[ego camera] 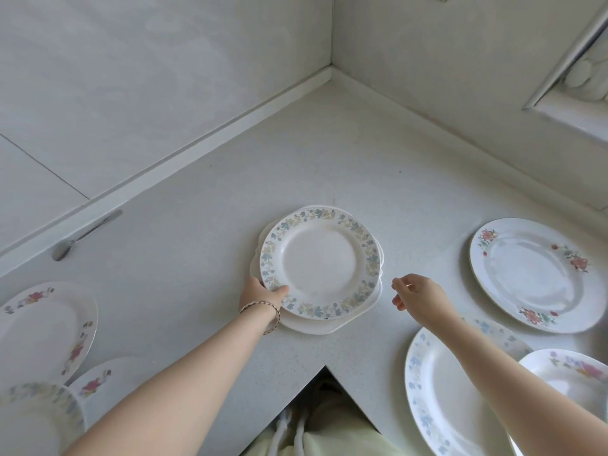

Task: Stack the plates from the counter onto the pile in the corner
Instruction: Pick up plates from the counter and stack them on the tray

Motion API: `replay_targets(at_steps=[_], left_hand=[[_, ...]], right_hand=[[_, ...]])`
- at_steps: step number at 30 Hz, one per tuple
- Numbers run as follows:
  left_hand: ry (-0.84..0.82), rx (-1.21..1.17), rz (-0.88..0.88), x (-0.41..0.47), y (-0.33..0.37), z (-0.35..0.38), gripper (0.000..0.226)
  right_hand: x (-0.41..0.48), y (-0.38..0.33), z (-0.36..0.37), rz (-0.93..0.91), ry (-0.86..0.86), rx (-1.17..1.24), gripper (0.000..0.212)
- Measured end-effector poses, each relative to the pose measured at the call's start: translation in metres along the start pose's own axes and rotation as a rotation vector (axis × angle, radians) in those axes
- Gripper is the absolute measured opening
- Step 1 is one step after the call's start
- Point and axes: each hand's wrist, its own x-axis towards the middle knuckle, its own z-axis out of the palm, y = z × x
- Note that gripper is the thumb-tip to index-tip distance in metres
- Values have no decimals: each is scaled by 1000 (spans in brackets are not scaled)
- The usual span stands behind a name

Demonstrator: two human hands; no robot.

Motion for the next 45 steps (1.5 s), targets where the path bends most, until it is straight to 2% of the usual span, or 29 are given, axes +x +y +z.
replay_targets(at_steps=[7,12,15,19,22,27,31,36,38,42,45], left_hand=[[27,5,19,6,-7,2,28],[86,72,-2,8,-20,-24,43],[163,176,49,7,-37,-64,15],[295,246,66,-2,-91,-134,17],[404,216,3,-20,-140,-184,25],[514,136,-166,-46,-242,-258,17],[515,62,-252,-54,-311,-299,18],[430,-48,-295,-46,-369,-331,16],[400,-7,-279,-42,-378,-341,17],[381,19,-210,-29,-387,-350,26],[398,-29,-175,-23,-386,-351,33]], right_hand=[[-4,-39,4,-161,-9,-105,24],[-4,-93,26,-329,-118,-308,27],[-8,-129,48,-426,-250,-501,31],[-36,-188,104,-587,-455,-707,27],[-68,-226,153,-721,-499,-773,29],[-130,-265,237,-831,-574,-855,33],[-171,-278,310,-759,-609,-770,35],[-188,-274,385,-439,-532,-480,45],[-184,-269,401,-356,-539,-412,30],[-180,-259,410,-338,-518,-346,35],[-183,-255,402,-253,-593,-65,18]])
